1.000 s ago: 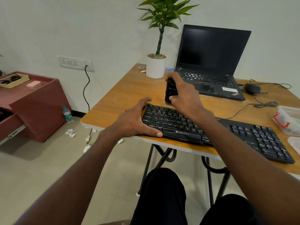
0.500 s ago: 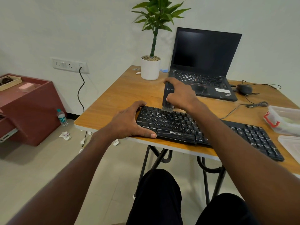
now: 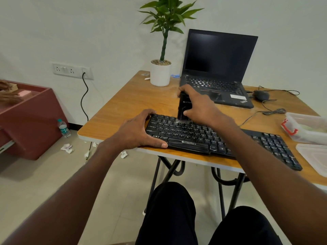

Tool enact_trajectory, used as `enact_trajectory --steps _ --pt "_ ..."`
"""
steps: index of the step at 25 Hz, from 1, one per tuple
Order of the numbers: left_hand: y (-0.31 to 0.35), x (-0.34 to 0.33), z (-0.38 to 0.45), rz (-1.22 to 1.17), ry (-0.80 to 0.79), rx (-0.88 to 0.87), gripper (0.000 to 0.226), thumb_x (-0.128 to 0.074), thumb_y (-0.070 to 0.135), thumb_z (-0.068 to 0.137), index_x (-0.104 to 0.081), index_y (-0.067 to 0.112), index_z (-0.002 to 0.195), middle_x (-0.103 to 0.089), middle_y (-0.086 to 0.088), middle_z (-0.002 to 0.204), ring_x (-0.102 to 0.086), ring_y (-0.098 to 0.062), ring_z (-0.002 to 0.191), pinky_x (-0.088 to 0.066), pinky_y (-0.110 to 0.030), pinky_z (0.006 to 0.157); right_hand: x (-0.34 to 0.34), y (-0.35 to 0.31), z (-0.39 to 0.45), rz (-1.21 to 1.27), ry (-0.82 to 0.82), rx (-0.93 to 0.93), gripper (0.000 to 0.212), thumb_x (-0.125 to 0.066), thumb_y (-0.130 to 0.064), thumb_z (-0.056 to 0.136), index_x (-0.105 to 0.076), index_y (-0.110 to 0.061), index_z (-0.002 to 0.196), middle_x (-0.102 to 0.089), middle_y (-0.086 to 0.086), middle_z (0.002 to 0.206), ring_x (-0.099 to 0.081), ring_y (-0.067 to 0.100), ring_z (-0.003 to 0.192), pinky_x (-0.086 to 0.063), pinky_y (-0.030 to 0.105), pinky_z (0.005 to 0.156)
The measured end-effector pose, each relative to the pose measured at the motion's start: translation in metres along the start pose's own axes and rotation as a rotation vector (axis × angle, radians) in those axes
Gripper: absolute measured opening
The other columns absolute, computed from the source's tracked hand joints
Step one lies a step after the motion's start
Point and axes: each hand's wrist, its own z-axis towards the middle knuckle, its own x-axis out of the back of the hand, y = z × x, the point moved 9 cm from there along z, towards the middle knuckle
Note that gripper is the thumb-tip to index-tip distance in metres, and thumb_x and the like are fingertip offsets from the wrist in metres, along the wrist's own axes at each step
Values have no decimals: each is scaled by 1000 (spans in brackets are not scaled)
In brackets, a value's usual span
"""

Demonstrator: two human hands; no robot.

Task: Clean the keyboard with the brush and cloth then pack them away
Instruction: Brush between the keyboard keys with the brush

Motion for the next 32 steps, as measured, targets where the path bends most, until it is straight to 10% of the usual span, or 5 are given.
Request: enact_trajectory --steps 3,12,16,27,32 --pt "-2 1 1 -5 3 4 134 -79 97 33 -28 52 148 -53 15 139 -55 -20 129 -43 -53 117 18 8 -5 -98 132 -4 65 -67 6 86 -44 -29 134 -62 8 107 -66 29 89 -62 41 67" --pt "2 2 4 -13 -8 -27 141 -68 102 43 -17 42 160 -42 8 162 -43 -20 147 -29 -57 125 26 21 -13 29 168 -33 68 -70 3 88 -45 -31 142 -60 2 113 -61 16 85 -47 15 55" --pt "32 11 6 15 256 -131 97 -36 95 83 -23 37 160 -46 5 163 -47 -21 146 -36 -58 120 13 15 -7 347 169 -21 68 -71 -6 92 -46 -36 147 -59 2 135 -63 22 112 -63 33 78" --pt "41 -3 7 185 450 -161 70 -31 71 99 -46 22 146 -70 3 134 -68 -23 116 -49 -54 107 21 29 -9 97 100 -20 64 -68 -5 93 -46 -37 144 -63 6 130 -64 24 107 -52 18 63" --pt "43 -2 7 221 470 -173 65 -32 68 101 -48 21 142 -72 1 131 -70 -24 111 -51 -53 104 39 43 -23 -152 186 -94 62 -71 -4 89 -46 -32 138 -66 16 122 -65 31 97 -49 31 64"
